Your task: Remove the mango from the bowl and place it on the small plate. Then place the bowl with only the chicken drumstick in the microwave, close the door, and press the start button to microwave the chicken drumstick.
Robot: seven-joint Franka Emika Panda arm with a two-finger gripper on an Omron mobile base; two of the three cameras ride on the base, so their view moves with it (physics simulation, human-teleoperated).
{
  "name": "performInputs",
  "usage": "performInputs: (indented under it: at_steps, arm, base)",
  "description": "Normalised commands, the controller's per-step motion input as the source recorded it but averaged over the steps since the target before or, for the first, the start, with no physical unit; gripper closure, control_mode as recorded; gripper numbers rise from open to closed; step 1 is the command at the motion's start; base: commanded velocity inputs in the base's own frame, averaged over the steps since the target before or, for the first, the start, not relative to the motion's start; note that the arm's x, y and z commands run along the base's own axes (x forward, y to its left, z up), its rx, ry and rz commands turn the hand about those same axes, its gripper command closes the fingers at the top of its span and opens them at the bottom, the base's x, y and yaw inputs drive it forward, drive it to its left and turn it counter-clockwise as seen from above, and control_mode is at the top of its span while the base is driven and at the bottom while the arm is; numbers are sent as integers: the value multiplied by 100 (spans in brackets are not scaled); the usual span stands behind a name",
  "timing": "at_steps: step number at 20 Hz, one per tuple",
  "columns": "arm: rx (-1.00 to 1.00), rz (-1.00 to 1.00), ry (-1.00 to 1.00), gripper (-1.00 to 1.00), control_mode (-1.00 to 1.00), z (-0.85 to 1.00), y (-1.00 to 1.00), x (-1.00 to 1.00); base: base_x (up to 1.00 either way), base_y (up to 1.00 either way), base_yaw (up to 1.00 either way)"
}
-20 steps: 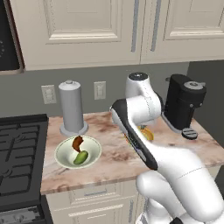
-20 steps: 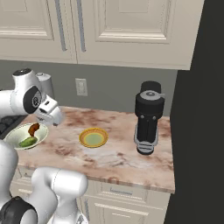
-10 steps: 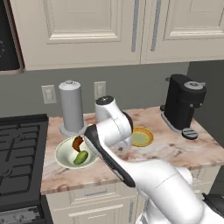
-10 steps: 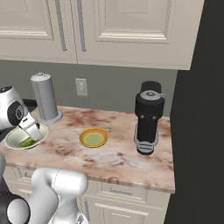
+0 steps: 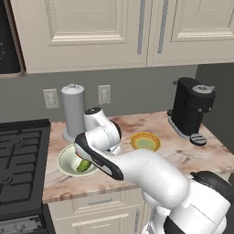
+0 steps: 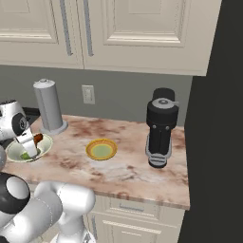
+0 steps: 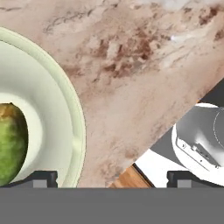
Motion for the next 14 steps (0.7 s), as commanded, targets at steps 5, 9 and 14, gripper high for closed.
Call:
performInputs:
  at_steps: [5, 9, 14]
  arm:
    - [0, -1, 0, -100, -100, -28, 46, 2]
    - [0, 0, -3, -100, -100, -13, 14, 1]
    - [0, 8, -8, -100, -100, -2, 1, 2]
  base:
    - [0, 0, 0]
    - [0, 0, 0]
    - [0, 0, 0]
